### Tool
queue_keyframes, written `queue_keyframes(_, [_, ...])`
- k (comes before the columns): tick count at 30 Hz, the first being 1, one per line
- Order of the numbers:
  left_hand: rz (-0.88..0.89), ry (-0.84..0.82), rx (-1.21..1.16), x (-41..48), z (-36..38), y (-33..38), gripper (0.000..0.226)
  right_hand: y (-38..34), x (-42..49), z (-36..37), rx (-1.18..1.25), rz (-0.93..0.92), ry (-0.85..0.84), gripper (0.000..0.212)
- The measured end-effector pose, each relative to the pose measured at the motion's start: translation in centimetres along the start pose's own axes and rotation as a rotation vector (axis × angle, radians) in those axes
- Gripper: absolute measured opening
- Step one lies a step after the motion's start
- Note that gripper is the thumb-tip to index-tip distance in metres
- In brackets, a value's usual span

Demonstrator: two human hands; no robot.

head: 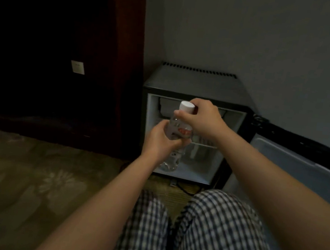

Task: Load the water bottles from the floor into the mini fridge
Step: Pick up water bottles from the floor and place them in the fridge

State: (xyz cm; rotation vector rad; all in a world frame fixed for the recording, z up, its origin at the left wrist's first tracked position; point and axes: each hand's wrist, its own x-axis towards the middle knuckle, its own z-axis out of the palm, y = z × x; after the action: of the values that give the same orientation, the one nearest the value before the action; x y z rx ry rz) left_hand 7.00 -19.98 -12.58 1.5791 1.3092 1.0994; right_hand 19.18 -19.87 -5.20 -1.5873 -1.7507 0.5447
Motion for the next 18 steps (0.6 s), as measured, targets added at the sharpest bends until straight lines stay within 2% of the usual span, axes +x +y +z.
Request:
queue_keyframes(2, [0.002,-0.03,-0.002,0.4,2.3,0.3,0.049,1.6,-0.3,-1.5,0.024,0.049,0.02,0.024])
queue_keyframes(7, [-0.066,-0.102,-0.021,1.5,6.4,-0.6,0.045,6.0,-0.2,-3.2,-0.067,0.149,-0.009,0.031])
queue_keyframes(11, [-0.097,-0.143,0.086,2.1,8.6,-2.0,0.063,9.3,0.1,-2.8,-0.05,0.241,-0.075,0.034])
queue_keyframes(18, [-0.157,-0.228,0.126,4.1,11.9,-6.2,0.053,14.7,1.3,0.0,0.054,0.447,-0.181,0.03])
